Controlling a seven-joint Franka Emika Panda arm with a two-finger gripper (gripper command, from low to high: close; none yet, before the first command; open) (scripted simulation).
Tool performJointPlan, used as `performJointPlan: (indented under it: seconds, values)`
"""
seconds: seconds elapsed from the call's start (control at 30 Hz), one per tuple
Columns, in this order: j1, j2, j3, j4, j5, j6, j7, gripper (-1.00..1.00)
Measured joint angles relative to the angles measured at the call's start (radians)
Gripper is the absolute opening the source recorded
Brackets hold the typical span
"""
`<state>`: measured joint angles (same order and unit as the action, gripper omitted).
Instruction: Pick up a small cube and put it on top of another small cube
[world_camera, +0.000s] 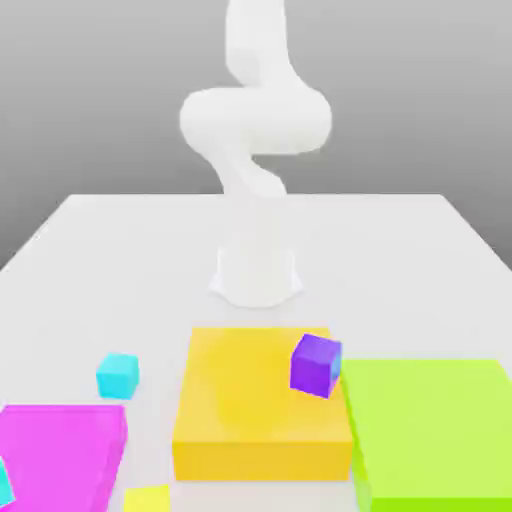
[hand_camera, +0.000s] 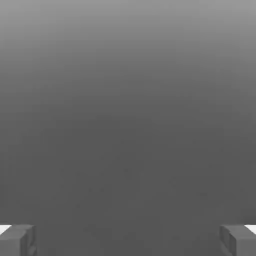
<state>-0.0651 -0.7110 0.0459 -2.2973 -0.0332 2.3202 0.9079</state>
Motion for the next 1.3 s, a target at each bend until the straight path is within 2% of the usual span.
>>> performJointPlan:
  seconds: [0.37,0.67,0.87,1.07,1.2,1.23,1.3]
  values:
    - [-0.234,0.398,0.156,0.013,-0.178,0.087,0.5,0.0]
    - [-0.314,0.712,0.16,0.022,-0.285,0.161,0.877,0.0]
    - [-0.323,0.9,0.133,0.022,-0.257,0.231,1.061,0.0]
    - [-0.347,1.062,0.134,0.017,-0.132,0.313,1.174,0.0]
    - [-0.327,1.205,0.103,0.044,-0.146,0.419,1.214,0.0]
    - [-0.32,1.232,0.094,0.05,-0.154,0.439,1.221,-1.0]
    - [-0.32,1.232,0.094,0.05,-0.154,0.439,1.221,-1.0]
